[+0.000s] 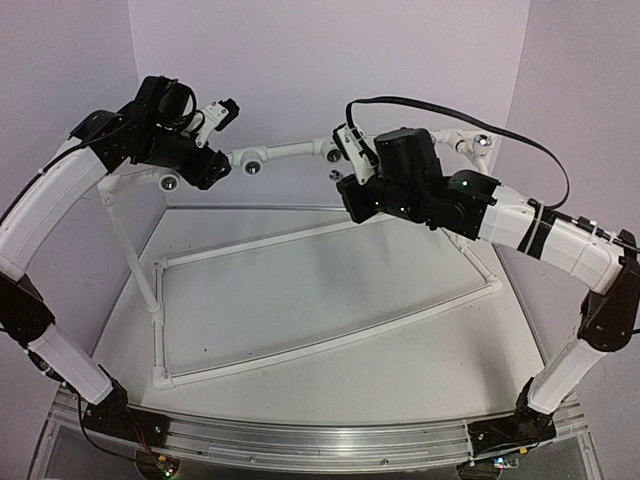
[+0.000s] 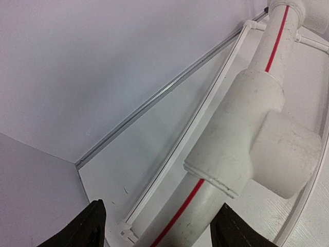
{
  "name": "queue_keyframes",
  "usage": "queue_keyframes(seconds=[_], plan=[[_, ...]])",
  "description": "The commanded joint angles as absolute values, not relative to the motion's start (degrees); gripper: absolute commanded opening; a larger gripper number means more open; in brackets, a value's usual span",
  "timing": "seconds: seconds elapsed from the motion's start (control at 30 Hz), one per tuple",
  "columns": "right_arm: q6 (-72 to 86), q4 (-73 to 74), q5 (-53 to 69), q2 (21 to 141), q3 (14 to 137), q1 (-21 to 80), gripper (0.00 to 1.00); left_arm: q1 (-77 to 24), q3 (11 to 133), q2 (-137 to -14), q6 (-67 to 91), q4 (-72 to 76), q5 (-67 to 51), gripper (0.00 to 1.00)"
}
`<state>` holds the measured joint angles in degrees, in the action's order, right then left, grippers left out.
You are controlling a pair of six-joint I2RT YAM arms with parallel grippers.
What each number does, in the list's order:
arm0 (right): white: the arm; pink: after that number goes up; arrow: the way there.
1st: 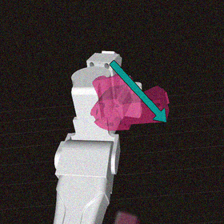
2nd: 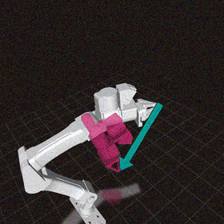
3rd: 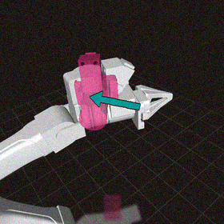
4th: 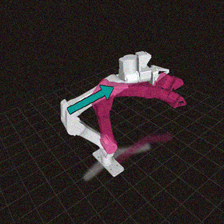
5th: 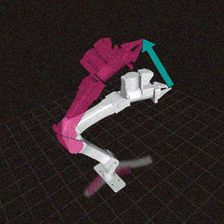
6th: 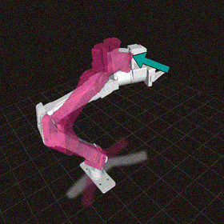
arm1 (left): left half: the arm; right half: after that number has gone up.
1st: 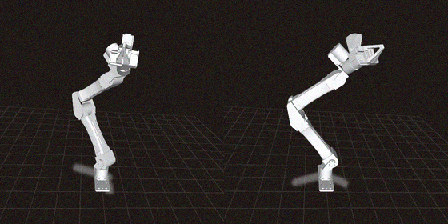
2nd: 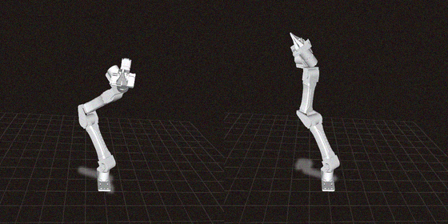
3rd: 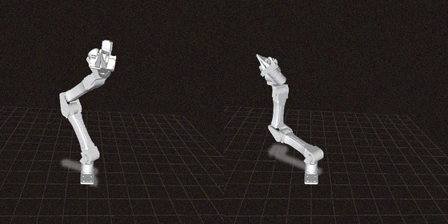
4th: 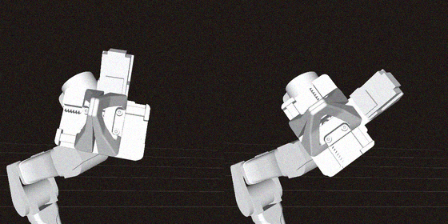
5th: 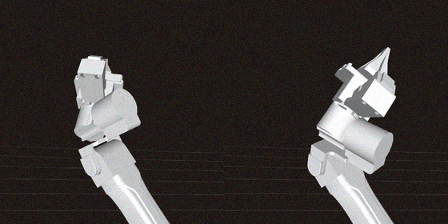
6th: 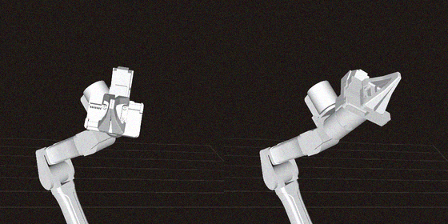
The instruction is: Install the water faucets
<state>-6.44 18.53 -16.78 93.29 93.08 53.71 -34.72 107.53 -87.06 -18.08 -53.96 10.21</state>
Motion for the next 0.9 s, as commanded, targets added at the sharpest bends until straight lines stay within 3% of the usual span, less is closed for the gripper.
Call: queue_keyframes(seconds=[0.0, 0.27, 0.67, 0.87], plan=[[-8.3, 16.2, -23.8, 94.9, 98.2, 53.9, 0.0, -35.3, 107.8, -90.0, -21.0, -54.7, 14.1, 0.68], [-13.6, 19.5, -30.1, 97.9, 104.0, 54.0, 0.0, -35.5, 105.6, -88.5, -20.4, -54.4, 14.7, 0.48], [-22.0, 23.9, -38.7, 103.8, 112.3, 56.8, 0.0, -36.1, 102.9, -86.7, -16.4, -54.0, 15.1, 0.29], [-53.7, -0.3, -51.0, 102.0, 97.8, 60.1, 0.0, -36.1, 97.9, -83.7, -12.1, -52.4, 11.8, 0.2]])
